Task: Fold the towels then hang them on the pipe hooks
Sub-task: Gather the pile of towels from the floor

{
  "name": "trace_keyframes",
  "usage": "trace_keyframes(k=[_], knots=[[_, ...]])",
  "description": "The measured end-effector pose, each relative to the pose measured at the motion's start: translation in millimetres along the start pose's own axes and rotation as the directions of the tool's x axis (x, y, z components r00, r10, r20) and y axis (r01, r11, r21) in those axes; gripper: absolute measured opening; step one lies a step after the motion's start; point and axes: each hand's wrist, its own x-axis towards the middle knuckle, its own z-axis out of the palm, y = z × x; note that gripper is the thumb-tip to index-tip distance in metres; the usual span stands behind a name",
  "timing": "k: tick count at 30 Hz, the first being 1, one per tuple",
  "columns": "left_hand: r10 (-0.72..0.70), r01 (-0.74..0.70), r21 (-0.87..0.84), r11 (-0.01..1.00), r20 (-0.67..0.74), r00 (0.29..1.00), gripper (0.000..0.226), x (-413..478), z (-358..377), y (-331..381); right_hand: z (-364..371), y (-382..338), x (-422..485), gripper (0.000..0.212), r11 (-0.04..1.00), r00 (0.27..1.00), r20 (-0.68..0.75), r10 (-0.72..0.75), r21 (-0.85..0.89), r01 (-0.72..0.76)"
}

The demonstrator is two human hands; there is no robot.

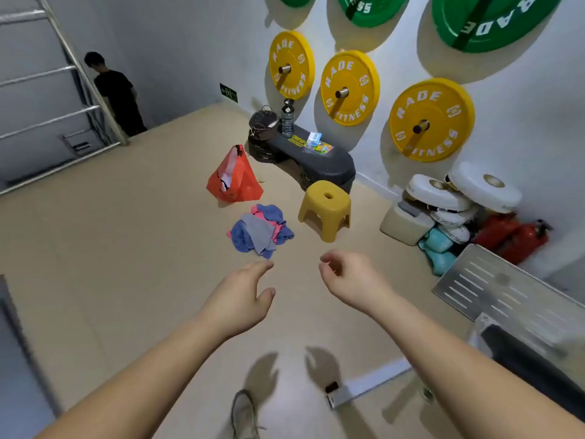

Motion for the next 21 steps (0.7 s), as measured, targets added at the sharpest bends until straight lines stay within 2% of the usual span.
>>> trace_keyframes(k=[3,8,14,21], knots=[[0.016,-0.015,-0.042,0.999,0.022,1.0,0.055,78.9,-25.7,-42.3,5.3,-21.0,79.2,0.035,0.991,0.996,-0.003,0.093,0.1,-0.092],[0.01,-0.009,-0.011,1.0,0.158,0.987,0.057,213.7,-54.8,-78.0,4.7,-28.9,195.7,0.032,0.96,0.978,0.043,0.202,0.189,-0.206],[-0.059,0.07,-0.027,0.997,0.293,0.954,0.056,387.3,-24.7,-136.4,33.7,2.6,370.3,0.035,0.921,0.96,0.103,0.26,0.273,-0.278],[-0.179,0.22,-0.07,0.973,0.37,0.911,0.037,561.2,6.9,-213.0,95.1,37.4,568.0,0.039,0.902,0.92,0.258,0.294,0.244,-0.357]])
